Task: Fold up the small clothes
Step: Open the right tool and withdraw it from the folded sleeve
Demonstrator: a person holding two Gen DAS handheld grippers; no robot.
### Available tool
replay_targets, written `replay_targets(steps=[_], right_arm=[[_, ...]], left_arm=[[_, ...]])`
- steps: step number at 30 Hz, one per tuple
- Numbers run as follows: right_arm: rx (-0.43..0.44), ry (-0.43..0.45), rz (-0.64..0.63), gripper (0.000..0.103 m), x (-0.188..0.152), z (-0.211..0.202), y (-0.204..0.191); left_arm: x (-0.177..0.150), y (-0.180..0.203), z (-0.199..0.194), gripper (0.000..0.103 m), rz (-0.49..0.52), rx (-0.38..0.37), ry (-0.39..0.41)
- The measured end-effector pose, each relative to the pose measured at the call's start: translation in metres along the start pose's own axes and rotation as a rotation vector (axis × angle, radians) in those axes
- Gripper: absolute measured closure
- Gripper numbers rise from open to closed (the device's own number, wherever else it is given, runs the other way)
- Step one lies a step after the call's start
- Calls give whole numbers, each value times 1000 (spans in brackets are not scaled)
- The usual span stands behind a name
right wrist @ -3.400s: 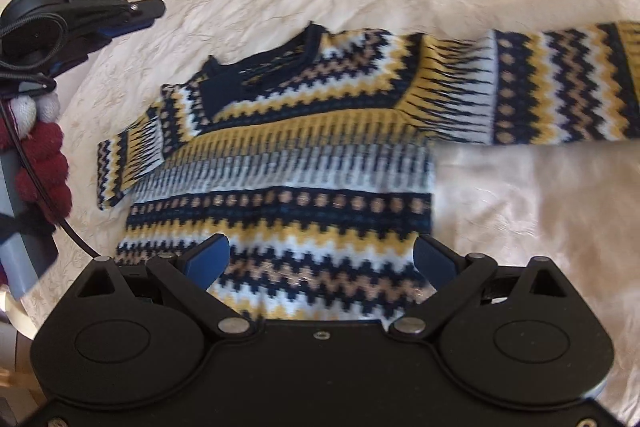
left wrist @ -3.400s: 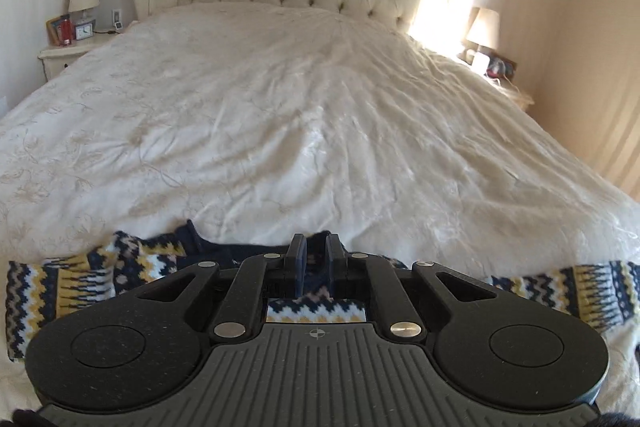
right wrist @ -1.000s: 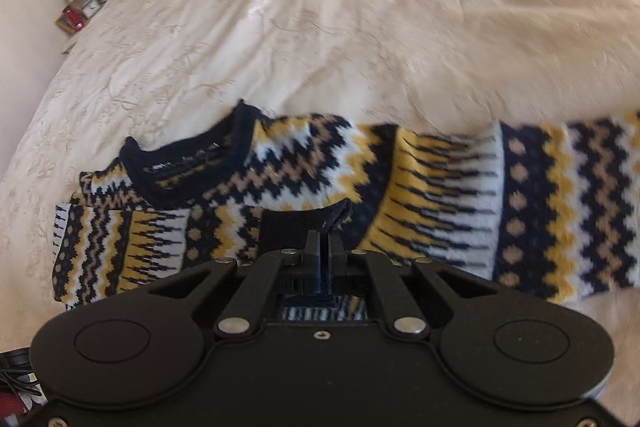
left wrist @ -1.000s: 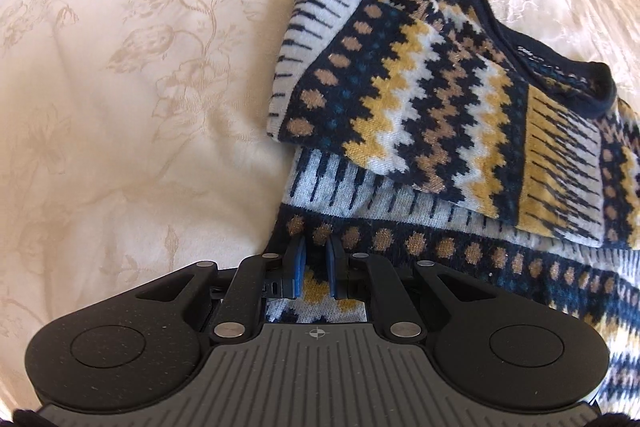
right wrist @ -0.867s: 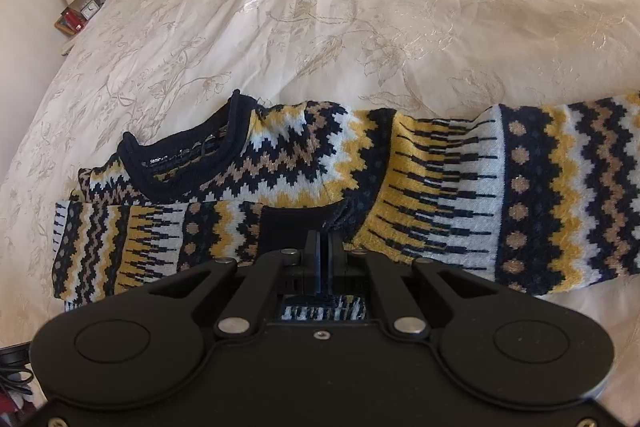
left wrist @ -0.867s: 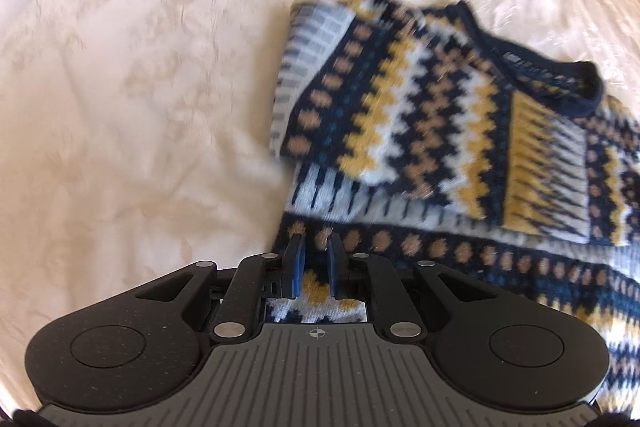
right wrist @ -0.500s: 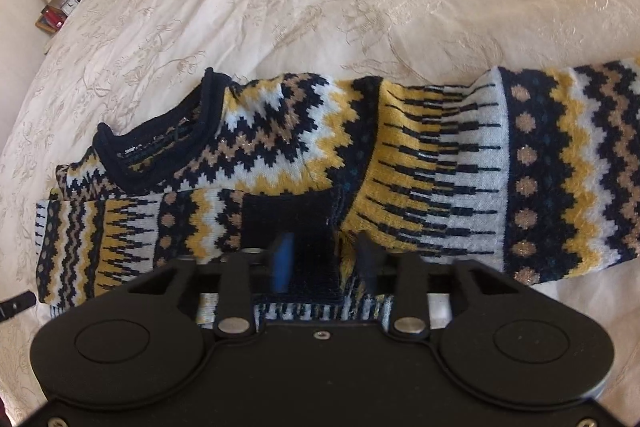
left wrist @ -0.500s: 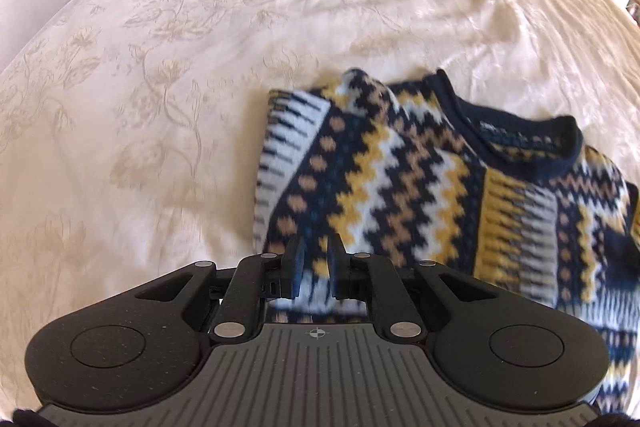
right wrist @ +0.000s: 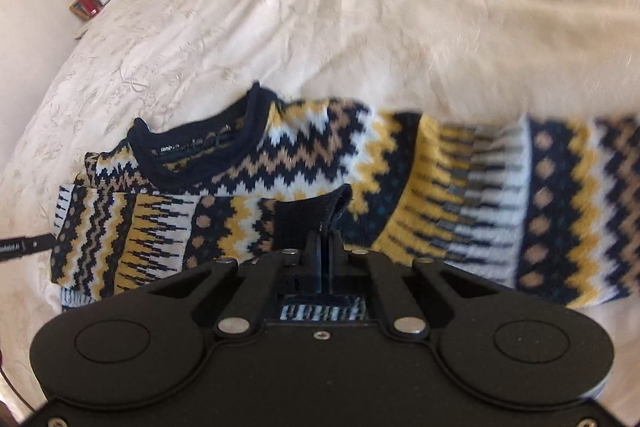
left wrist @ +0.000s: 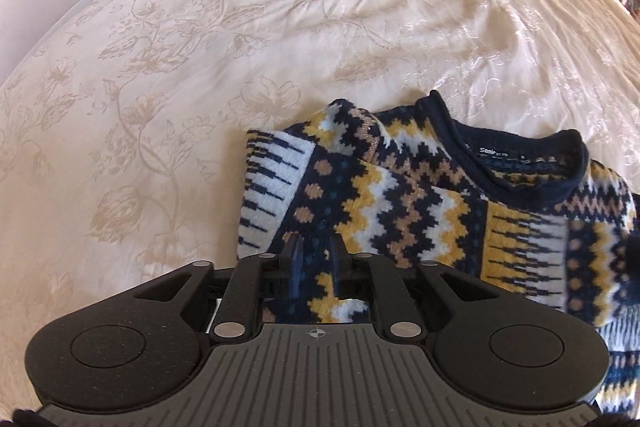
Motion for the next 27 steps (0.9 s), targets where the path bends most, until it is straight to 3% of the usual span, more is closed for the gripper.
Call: replay_targets(steps=[5, 11, 13, 15, 17, 19, 21, 27], right_arm=[[-23, -106, 63, 93, -10, 23, 20], [-67, -119, 102, 73, -19, 36, 22], [-59, -103, 105, 44, -20, 32, 21], [-56, -83, 105, 25, -21, 24, 19], [-57, -67, 110, 26, -22, 14, 17], [-40, -49, 134, 25, -24, 3, 17], [-21, -22, 161, 24, -27, -11, 17], [-10, 26, 192, 16, -39, -48, 9]], left_arm=[[-3, 2, 27, 78, 6, 28, -50], [-6, -2, 49, 76, 26, 29, -95], [-5, -1, 49, 71, 46, 19, -98], [-5, -2, 47, 69, 59, 6, -103], [-5, -4, 42, 63, 44, -20, -100], [-6, -5, 35, 33, 19, -77, -102], [-11, -2, 22, 20, 20, -121, -98], [-39, 10, -28, 18, 101, -164, -41]])
Point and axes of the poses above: each gripper's, at about its wrist camera, not at the fingertips, and z roughly the way its jaws point, y to its right, x to its top, the point moved 2 cm from there along z, roughly the way its jaws point, and after that the axes turned 11 degrees about -z, right-handed, at the moved point
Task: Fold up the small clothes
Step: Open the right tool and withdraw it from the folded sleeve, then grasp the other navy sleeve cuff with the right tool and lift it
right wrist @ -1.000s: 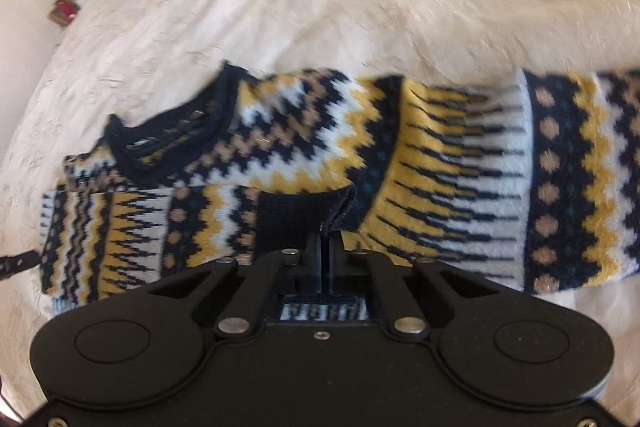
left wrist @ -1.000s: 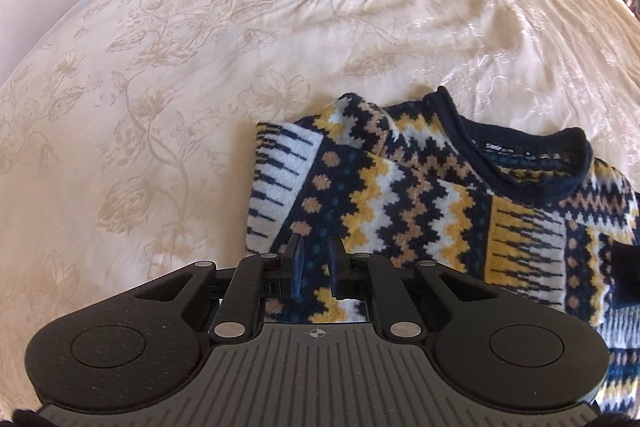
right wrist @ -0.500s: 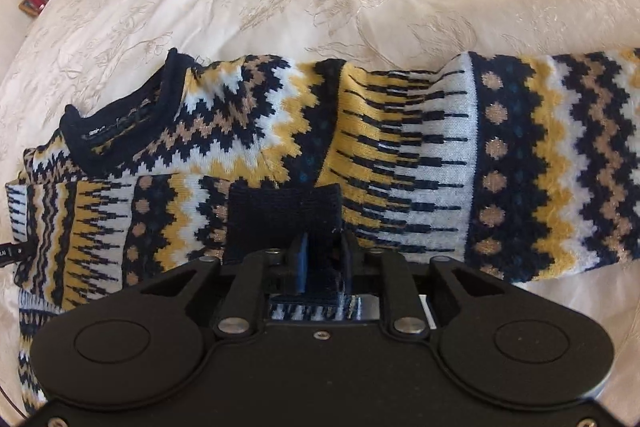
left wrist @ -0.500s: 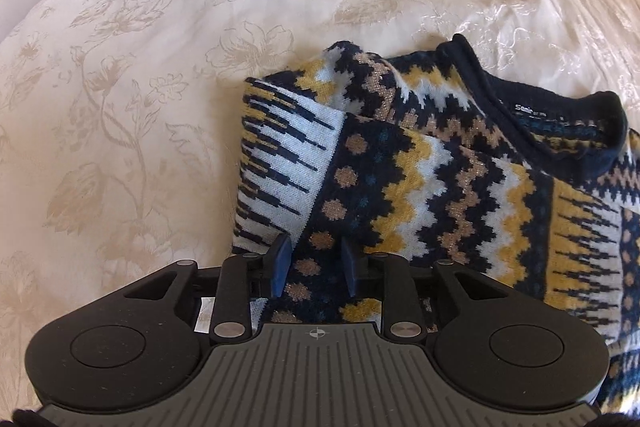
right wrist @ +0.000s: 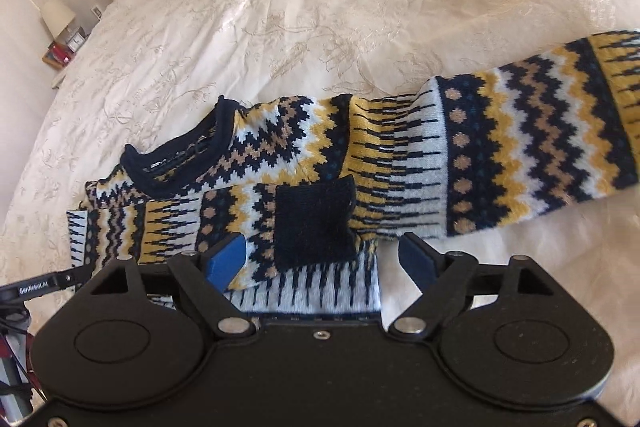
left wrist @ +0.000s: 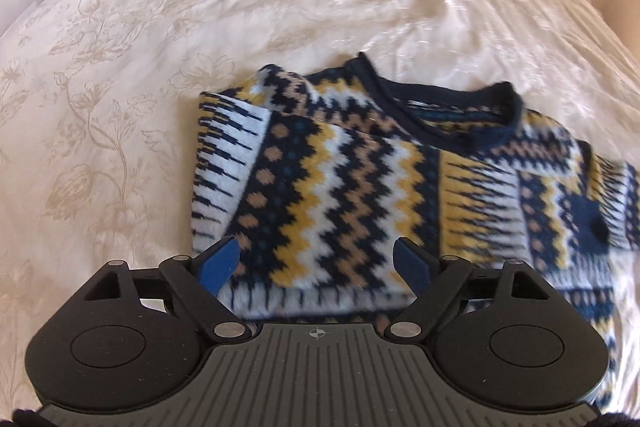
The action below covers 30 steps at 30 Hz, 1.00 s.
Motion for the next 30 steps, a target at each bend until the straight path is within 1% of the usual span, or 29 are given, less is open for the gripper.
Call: replay_targets(steps=[2, 3, 4, 7, 9, 12, 14, 16, 21, 23, 26, 28, 30], right_arm=[[2, 8, 13, 14, -6, -11, -2], [3, 13, 19, 13, -10, -16, -4], [3, 19, 23, 13, -14, -21, -6], [7, 40, 47, 10, -27, -35, -10], [15, 54, 67, 8, -36, -45, -13], [18, 73, 89, 5, -47, -56, -15], [21, 85, 98, 3, -53, -64, -13], [21, 93, 102, 1, -55, -70, -7], [31, 118, 118, 1, -53, -81, 21], [35, 127, 119, 1, -48, -84, 37], [35, 139, 119, 1, -37, -89, 65], [29, 150, 122, 1, -27, -93, 88], [20, 165, 134, 1, -17, -96, 113]], left_arm=[[-11, 5, -14, 16, 15, -19, 4], [-15, 6, -20, 10, 26, -25, 7], [-20, 8, -26, 7, 36, -32, 11], [-33, 10, -42, 7, 60, -52, 15], [-39, 12, -49, 7, 66, -64, 4], [-45, 17, -58, 8, 72, -65, -2], [-46, 22, -66, 9, 81, -53, 18], [-45, 29, -76, 13, 84, -38, 49], [-42, 51, -102, 13, 62, -43, 128], [-44, 65, -108, 13, 52, -20, 149], [-49, 87, -113, 13, 29, 48, 169], [-55, 104, -115, 13, 19, 104, 170], [-61, 120, -113, 13, 21, 140, 165]])
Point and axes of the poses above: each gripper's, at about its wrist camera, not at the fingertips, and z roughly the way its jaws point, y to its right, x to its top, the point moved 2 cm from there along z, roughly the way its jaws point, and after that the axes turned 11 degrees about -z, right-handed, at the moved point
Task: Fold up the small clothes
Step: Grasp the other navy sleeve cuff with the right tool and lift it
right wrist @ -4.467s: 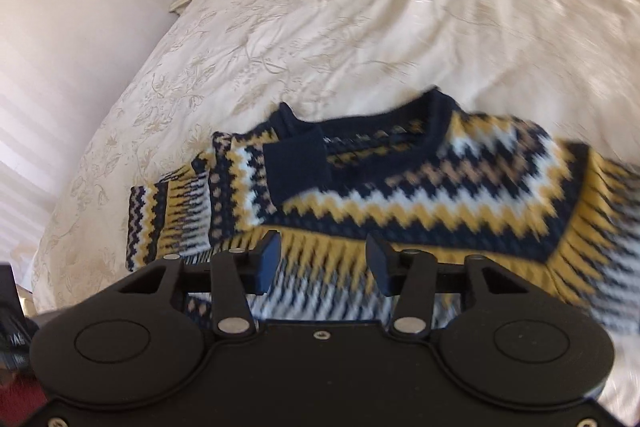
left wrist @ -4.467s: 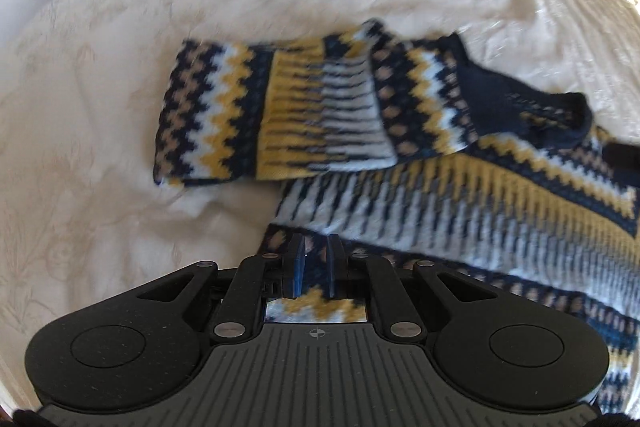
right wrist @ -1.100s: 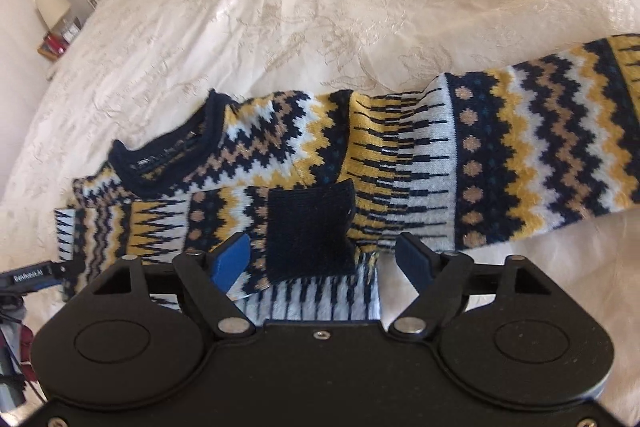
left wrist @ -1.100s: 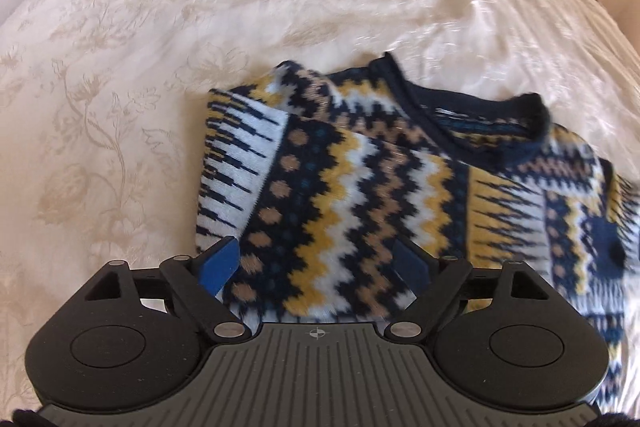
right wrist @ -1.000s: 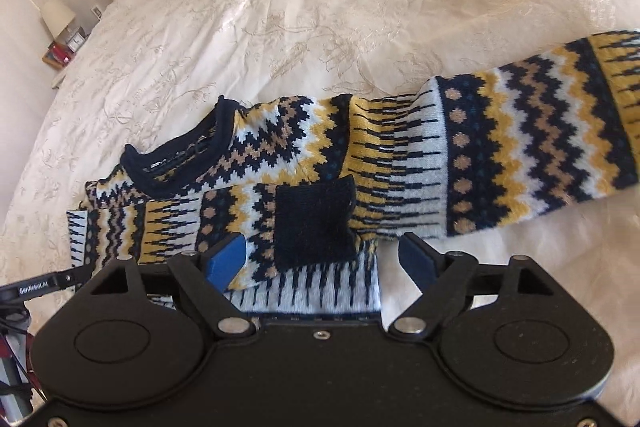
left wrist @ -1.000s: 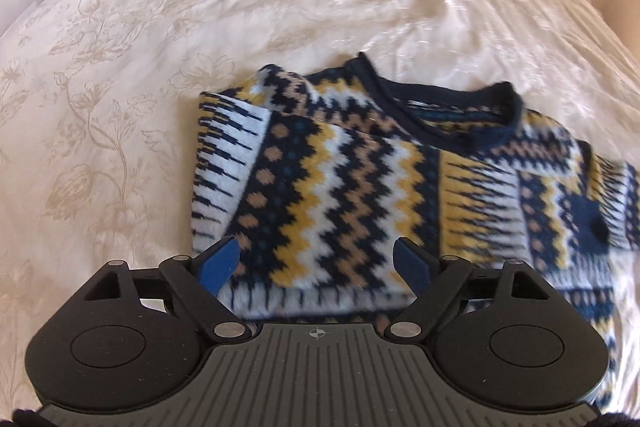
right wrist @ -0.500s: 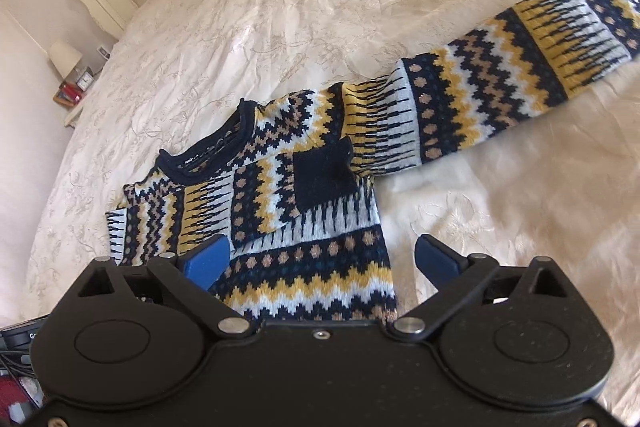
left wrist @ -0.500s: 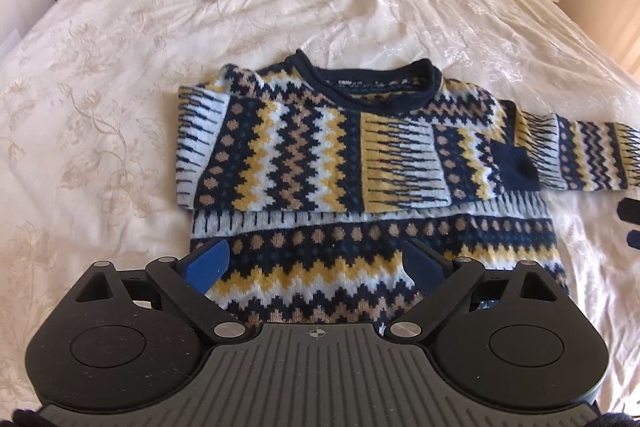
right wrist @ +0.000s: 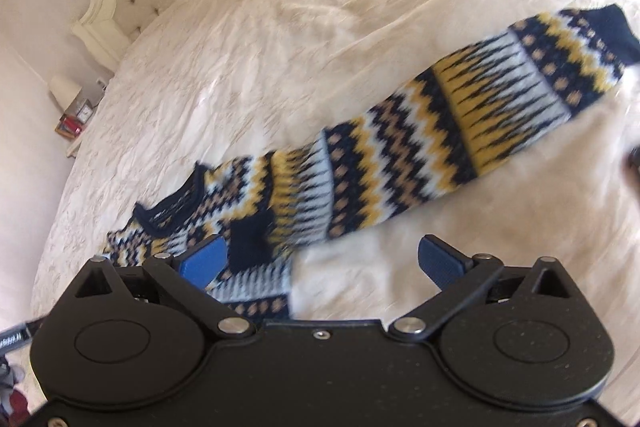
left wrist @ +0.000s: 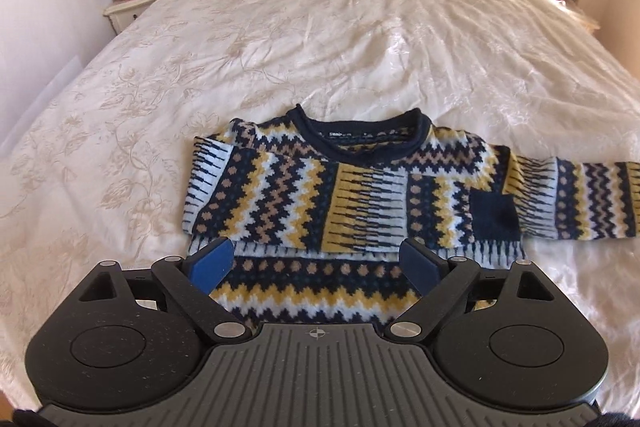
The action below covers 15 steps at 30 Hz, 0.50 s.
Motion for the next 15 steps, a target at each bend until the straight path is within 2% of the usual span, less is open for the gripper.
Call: replay_targets(steps=[7, 15], right_arm=[[-38, 44, 54, 1, 36, -8, 81], [-159, -9, 87, 1, 53, -11, 146]], left_arm=[[-20, 39, -2, 13, -38, 9, -51], [-34, 67, -9, 13, -42, 41, -59]])
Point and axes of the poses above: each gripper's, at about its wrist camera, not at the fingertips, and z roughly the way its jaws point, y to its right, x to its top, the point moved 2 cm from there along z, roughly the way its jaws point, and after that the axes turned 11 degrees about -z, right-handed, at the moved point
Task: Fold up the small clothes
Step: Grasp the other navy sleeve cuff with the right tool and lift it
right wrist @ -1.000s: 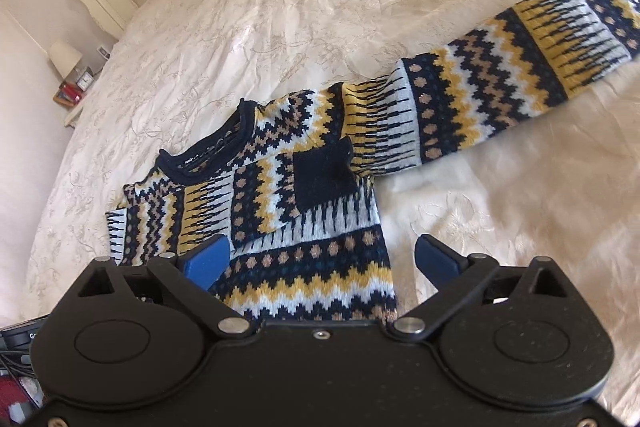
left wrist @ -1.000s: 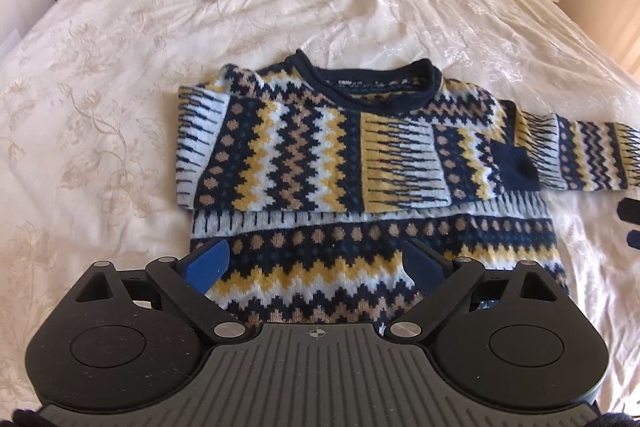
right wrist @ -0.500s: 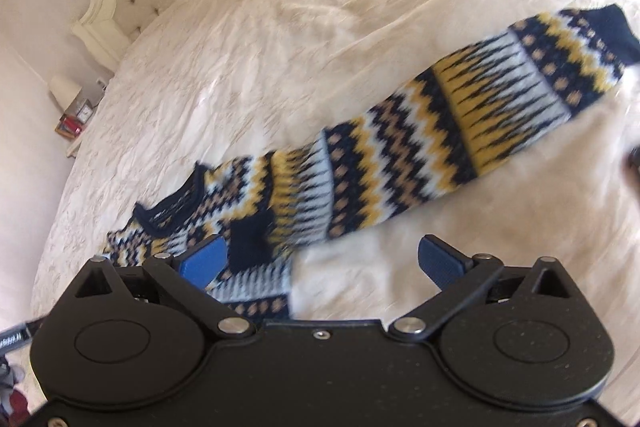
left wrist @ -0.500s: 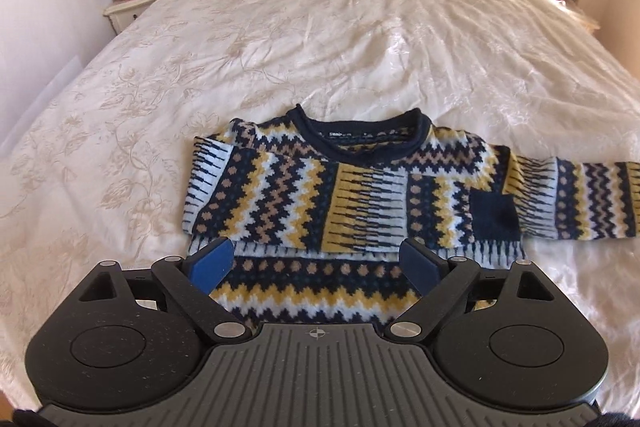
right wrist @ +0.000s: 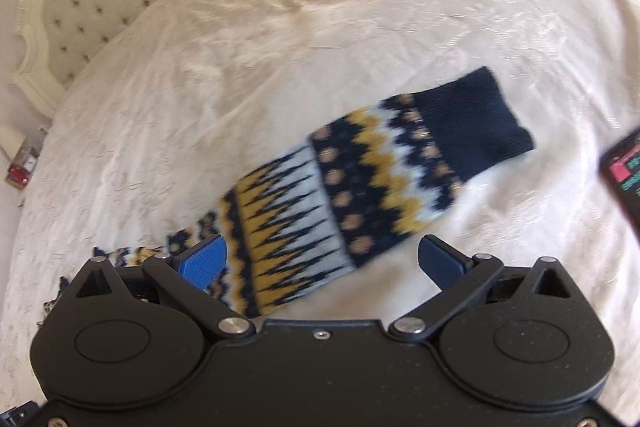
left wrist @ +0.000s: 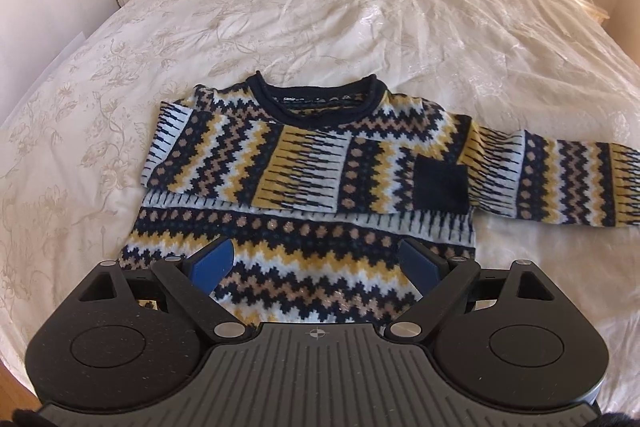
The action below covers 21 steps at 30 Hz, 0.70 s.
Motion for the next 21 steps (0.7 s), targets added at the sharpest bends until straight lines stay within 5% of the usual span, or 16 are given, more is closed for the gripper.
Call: replay_targets(steps=[15, 17, 21], right_arm=[[22, 12, 43, 1, 20, 43, 22], [0, 20, 35, 9, 21, 43, 20], [-54, 38, 20, 55, 23, 39, 17]], left_arm=[[2, -3, 2, 13, -8, 58, -9], [4, -4, 4, 13, -10, 58, -10], [4, -10, 11, 13, -1, 41, -22]])
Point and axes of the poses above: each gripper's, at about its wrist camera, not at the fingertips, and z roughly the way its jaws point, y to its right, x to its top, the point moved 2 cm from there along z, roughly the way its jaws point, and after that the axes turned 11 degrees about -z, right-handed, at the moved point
